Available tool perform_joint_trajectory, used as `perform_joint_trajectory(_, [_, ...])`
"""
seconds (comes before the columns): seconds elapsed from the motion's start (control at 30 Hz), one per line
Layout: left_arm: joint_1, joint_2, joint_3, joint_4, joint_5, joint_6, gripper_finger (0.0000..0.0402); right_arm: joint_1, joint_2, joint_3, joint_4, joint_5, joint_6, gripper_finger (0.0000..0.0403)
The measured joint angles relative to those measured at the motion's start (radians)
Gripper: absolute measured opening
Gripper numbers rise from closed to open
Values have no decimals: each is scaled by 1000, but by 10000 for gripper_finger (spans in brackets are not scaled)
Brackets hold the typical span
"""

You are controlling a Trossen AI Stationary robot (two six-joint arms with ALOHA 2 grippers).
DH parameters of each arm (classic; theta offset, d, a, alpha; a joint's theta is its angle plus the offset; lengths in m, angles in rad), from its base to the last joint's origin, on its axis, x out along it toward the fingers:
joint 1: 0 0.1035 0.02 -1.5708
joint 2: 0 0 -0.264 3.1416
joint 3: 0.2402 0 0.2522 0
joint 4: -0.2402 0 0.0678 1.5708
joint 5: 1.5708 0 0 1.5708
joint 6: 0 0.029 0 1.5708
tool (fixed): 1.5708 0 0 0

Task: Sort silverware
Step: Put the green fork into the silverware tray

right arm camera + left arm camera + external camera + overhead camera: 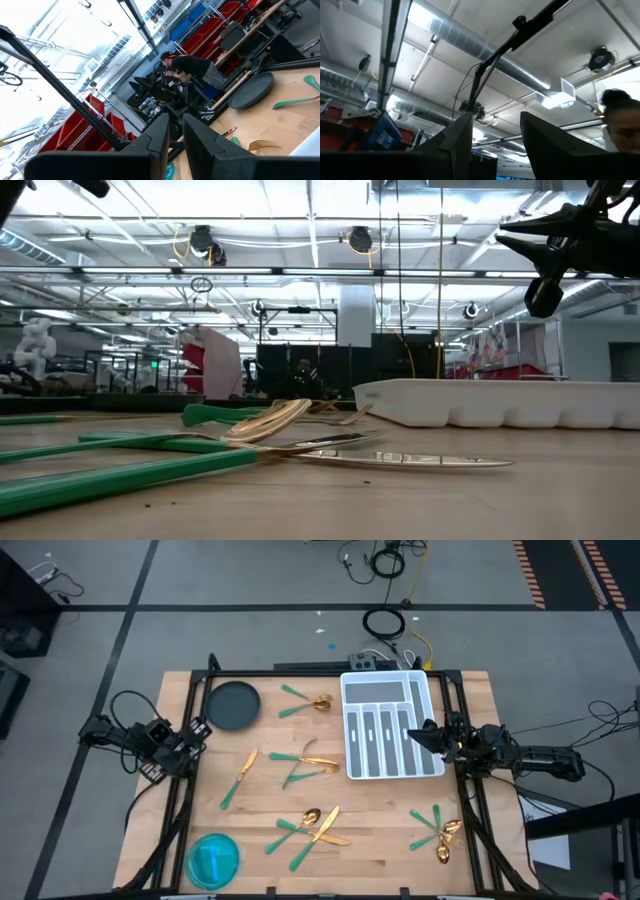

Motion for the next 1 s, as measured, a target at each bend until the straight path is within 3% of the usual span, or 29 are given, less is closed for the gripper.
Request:
perform_joint_trajectory(0.73, [0,0,8,-24,-71,-24,173,0,0,0,-54,1,8,47])
perform_joint_trajectory(0.87, [0,7,84,-180,-214,48,173,0,0,0,-18,1,36,47])
perform_joint_trajectory(1.0, [0,47,221,-515,-549,72,173,0,0,0,53,2,15,47])
